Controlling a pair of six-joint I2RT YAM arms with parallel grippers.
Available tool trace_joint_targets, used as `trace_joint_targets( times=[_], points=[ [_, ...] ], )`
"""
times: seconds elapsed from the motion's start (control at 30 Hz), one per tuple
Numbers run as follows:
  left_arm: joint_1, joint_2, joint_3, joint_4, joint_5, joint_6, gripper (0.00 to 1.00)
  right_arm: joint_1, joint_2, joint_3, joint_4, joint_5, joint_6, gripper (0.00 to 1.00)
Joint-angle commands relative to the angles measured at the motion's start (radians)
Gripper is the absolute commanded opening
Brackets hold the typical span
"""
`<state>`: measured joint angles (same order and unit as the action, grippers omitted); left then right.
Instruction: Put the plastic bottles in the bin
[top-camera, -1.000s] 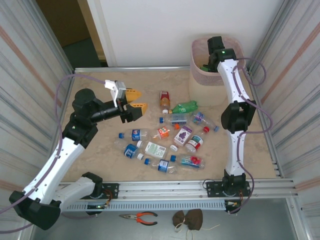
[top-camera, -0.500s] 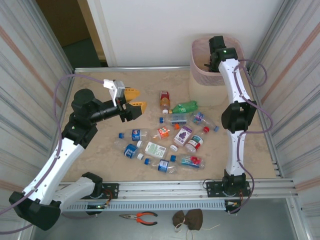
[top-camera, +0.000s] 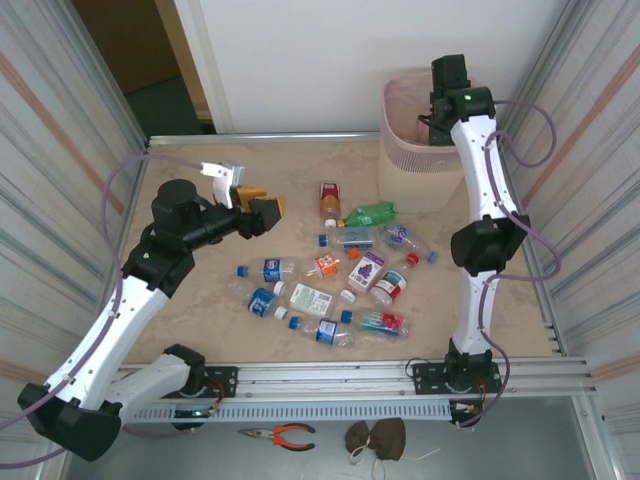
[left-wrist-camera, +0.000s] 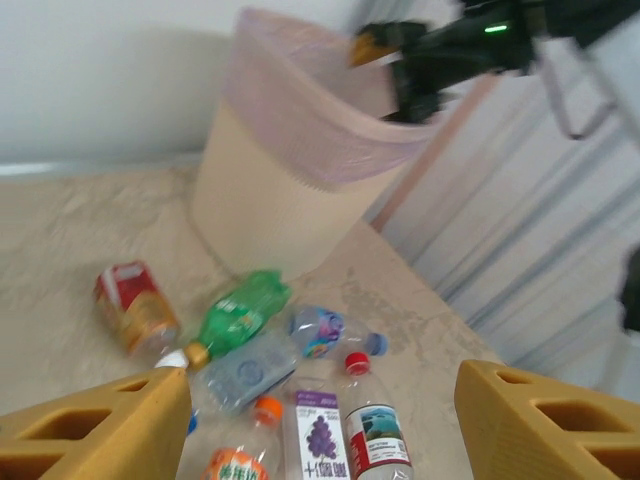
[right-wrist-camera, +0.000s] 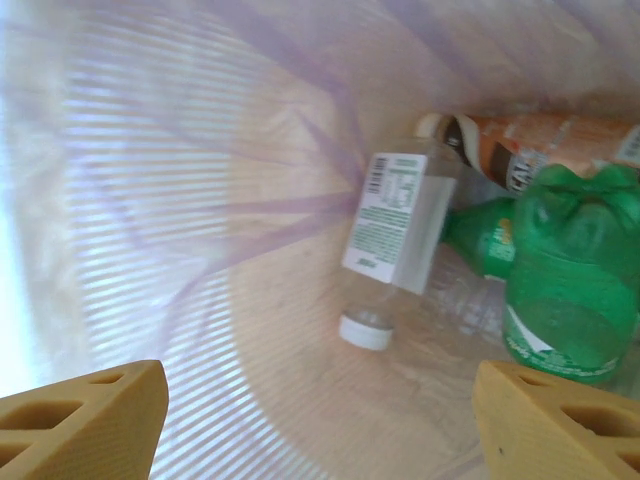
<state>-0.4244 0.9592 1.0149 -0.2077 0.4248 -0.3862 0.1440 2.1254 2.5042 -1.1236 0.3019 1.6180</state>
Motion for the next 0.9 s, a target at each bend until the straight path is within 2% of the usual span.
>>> trace_joint_targets(
  times=[0.0, 0.2, 0.37, 0.6, 0.67, 0.87],
  points=[
    [0.012, 0.005, -0.030, -0.150, -0.171, -0.160, 0.71, 0.012, -0.080, 0.017, 0.025, 0.058, -0.138, 0.78],
    [0.013, 0.036, -0.034, -0.369, -0.404, -0.404, 0.69, 0.056, -0.159, 0.001, 0.091, 0.097, -0.361, 0.77],
    [0.033, 0.064, -0.043, -0.552, -0.494, -0.579, 0.69, 0.093, -0.267, -0.103, 0.142, 0.156, -0.523, 0.77],
    [0.094, 0.113, -0.116, -0.665, -0.432, -0.724, 0.69, 0.120, -0.483, -0.410, 0.253, 0.190, -0.600, 0.78],
    [0.104, 0.130, -0.140, -0.682, -0.414, -0.755, 0.73, 0.121, -0.534, -0.485, 0.272, 0.199, -0.606, 0.78],
    [0.145, 0.175, -0.234, -0.614, -0.293, -0.798, 0.81, 0.120, -0.655, -0.670, 0.294, 0.228, -0.609, 0.78]
  ],
)
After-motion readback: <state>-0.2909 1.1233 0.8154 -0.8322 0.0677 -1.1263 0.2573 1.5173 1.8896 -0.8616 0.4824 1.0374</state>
